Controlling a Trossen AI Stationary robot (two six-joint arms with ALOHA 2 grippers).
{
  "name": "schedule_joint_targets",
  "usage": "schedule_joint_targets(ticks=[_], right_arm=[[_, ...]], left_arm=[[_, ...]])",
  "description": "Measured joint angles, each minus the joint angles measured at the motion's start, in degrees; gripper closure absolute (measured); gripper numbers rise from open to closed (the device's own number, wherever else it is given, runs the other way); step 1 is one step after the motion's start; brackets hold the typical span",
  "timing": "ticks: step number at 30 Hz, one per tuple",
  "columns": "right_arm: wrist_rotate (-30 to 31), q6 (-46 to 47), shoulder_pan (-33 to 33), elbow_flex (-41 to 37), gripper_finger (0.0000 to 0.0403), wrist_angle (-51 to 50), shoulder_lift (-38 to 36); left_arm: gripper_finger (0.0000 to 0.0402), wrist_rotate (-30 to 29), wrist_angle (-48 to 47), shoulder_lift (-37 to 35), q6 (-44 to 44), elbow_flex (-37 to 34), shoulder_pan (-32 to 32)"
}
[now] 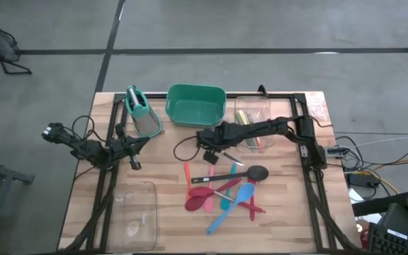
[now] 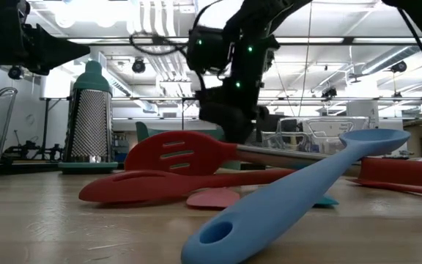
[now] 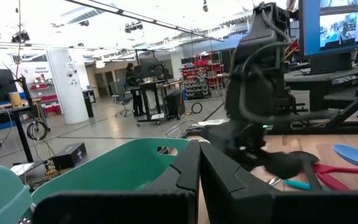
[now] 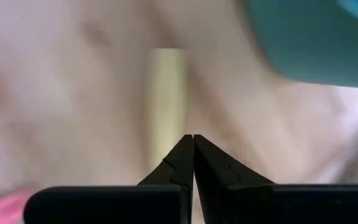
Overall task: Pick & Place Kitchen Items
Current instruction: Put the yellow knife into the top transparent bin
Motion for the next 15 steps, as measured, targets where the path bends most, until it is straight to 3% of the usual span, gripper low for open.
schedule_joint_targets(ticks=[10, 15], right_arm=[[-4.78, 0.0, 0.11, -0.02, 0.0391, 3.33, -0.12], [-9.03, -0.44, -0.56, 0.0, 0.0351, 5.65, -0.18]], left_arm=[[0.039, 0.01, 0.02, 0.0, 0.0, 0.0, -0.02], [0.039, 0.01, 0.0, 0.02, 0.0, -0.01, 0.0]])
